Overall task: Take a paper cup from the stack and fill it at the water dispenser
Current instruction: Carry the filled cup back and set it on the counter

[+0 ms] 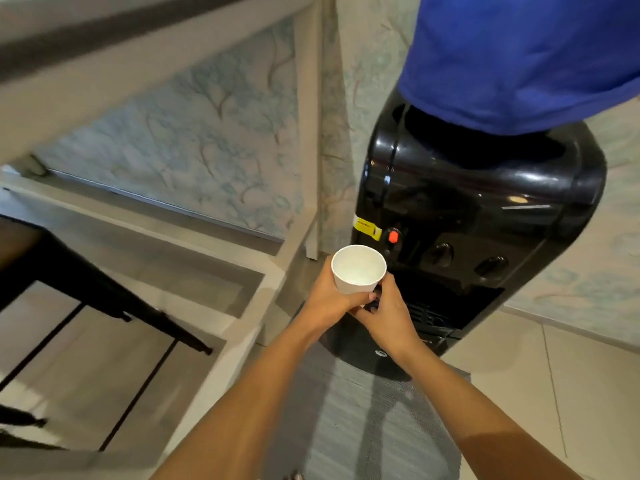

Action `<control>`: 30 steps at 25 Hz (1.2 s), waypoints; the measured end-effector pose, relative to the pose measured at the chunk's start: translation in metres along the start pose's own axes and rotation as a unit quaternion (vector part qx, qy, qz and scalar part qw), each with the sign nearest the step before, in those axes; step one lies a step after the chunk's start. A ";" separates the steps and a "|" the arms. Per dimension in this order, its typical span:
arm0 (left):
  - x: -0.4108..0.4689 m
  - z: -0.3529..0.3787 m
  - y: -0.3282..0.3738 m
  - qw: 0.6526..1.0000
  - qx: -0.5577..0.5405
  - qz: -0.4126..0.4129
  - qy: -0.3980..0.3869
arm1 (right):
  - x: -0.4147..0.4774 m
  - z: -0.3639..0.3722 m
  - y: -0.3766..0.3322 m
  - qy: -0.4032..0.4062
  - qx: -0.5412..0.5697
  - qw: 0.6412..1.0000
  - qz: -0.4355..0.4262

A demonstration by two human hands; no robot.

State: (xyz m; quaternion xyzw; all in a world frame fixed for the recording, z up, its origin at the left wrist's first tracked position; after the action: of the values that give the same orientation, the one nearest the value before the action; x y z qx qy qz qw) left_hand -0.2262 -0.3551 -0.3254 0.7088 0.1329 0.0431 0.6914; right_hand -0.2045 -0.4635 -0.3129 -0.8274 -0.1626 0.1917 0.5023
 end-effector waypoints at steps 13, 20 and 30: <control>-0.021 -0.120 0.241 0.986 0.043 0.129 0.093 | 0.031 -0.009 -0.263 0.036 0.023 0.982 -0.186; -0.018 -0.185 0.350 0.976 0.058 0.158 0.138 | 0.052 -0.011 -0.391 0.017 0.022 0.965 -0.262; -0.007 -0.293 0.403 0.972 0.029 0.136 0.188 | 0.095 0.053 -0.492 -0.032 -0.015 0.960 -0.279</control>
State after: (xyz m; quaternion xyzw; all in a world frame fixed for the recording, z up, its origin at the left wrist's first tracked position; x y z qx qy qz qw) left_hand -0.2529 -0.0768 0.0866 0.7189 0.1636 0.2655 0.6212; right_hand -0.1842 -0.1611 0.0895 -0.7497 -0.4061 0.0681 0.5181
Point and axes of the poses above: each hand's wrist, its own x-axis towards the middle knuckle, its own z-axis out of the palm, y = z × x, the point moved 9 cm from there along x, towards the middle knuckle, and after that the axes turned 4 degrees about -y, right-handed, at the moved point
